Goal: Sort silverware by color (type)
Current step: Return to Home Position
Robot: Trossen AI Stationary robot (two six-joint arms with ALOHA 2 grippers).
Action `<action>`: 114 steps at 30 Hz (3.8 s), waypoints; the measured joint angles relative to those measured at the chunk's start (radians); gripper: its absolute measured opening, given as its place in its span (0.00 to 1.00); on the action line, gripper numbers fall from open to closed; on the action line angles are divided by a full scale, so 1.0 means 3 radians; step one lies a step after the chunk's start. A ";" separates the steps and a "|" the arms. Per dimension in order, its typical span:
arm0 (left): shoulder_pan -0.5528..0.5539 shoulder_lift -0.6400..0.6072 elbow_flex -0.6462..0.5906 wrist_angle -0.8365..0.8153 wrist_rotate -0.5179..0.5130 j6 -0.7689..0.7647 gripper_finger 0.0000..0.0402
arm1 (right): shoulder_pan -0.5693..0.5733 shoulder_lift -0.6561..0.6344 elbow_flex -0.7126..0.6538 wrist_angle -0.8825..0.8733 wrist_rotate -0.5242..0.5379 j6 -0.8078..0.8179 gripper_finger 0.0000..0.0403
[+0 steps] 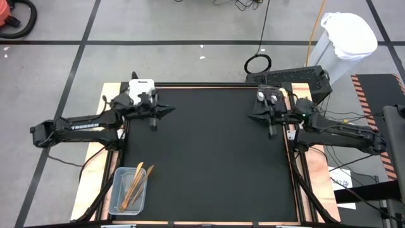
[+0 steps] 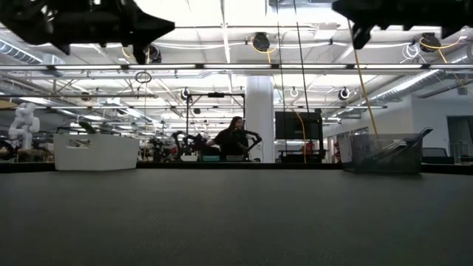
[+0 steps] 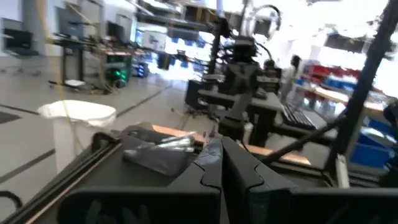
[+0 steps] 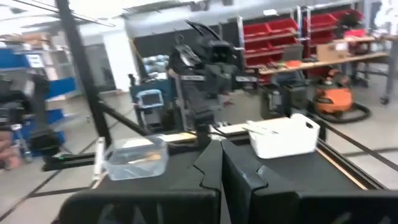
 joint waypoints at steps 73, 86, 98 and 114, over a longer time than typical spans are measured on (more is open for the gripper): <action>-0.1055 -0.2882 -0.1293 -0.1941 -0.0690 -0.0193 0.00 | 0.1154 -0.1843 -0.1518 -0.0035 0.0883 0.0094 0.00; -0.1057 -0.2871 -0.1356 -0.1825 -0.0870 -0.0338 0.00 | 0.1151 -0.1864 -0.1526 -0.0422 0.0878 0.0090 0.02; -0.1057 -0.2871 -0.1357 -0.1825 -0.0871 -0.0360 0.06 | 0.1150 -0.1864 -0.1528 -0.0598 0.0875 0.0109 0.03; -0.1052 -0.2817 -0.1359 -0.1651 -0.2147 -0.0274 0.07 | 0.1150 -0.1864 -0.1532 -0.0597 0.0874 0.0109 0.03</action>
